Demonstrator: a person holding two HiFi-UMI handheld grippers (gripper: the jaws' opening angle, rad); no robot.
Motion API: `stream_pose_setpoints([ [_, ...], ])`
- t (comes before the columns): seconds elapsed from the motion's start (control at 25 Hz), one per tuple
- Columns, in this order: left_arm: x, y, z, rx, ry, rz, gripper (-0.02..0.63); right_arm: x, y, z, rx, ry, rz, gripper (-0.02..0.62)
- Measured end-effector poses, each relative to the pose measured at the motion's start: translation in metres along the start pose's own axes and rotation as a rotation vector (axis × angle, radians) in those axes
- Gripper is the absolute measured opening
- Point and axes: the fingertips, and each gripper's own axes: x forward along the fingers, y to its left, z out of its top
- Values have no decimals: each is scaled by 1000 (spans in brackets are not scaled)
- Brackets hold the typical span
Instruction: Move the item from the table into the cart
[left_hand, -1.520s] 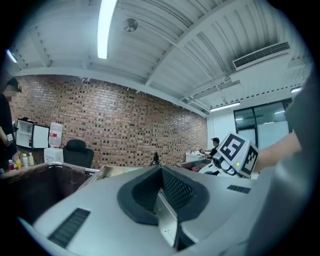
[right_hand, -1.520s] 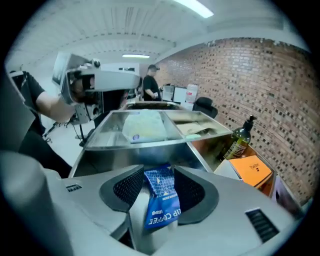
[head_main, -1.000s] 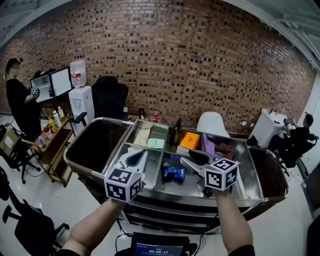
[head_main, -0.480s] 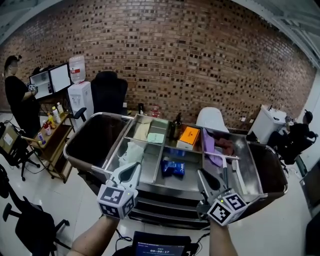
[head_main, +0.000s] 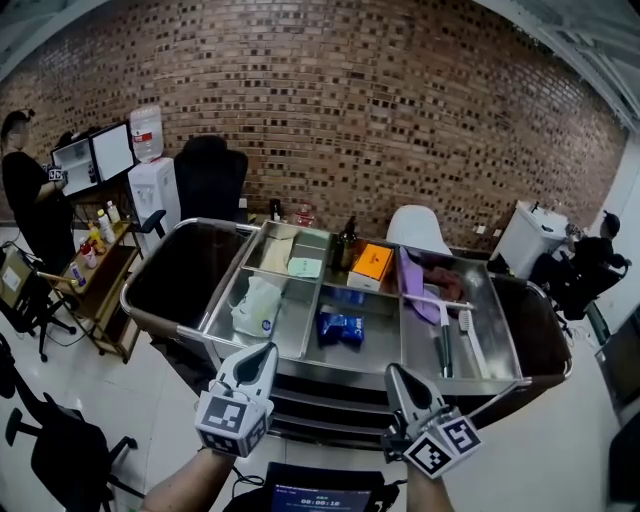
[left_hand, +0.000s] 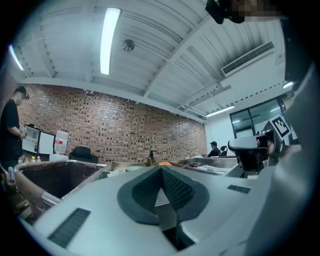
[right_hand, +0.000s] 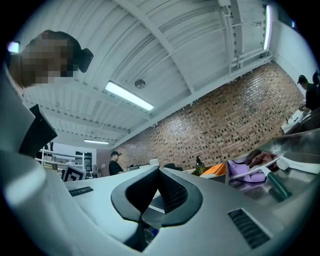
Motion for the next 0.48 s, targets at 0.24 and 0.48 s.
stream_pose_setpoints([
  [0.24, 0, -5, -1, -3, -11, -5, 17, -12, -13, -4, -18, 6, -41, 3],
  [0.48, 3, -9, 10, 11, -37, -15, 17, -15, -27, 0, -18, 1, -81, 3],
])
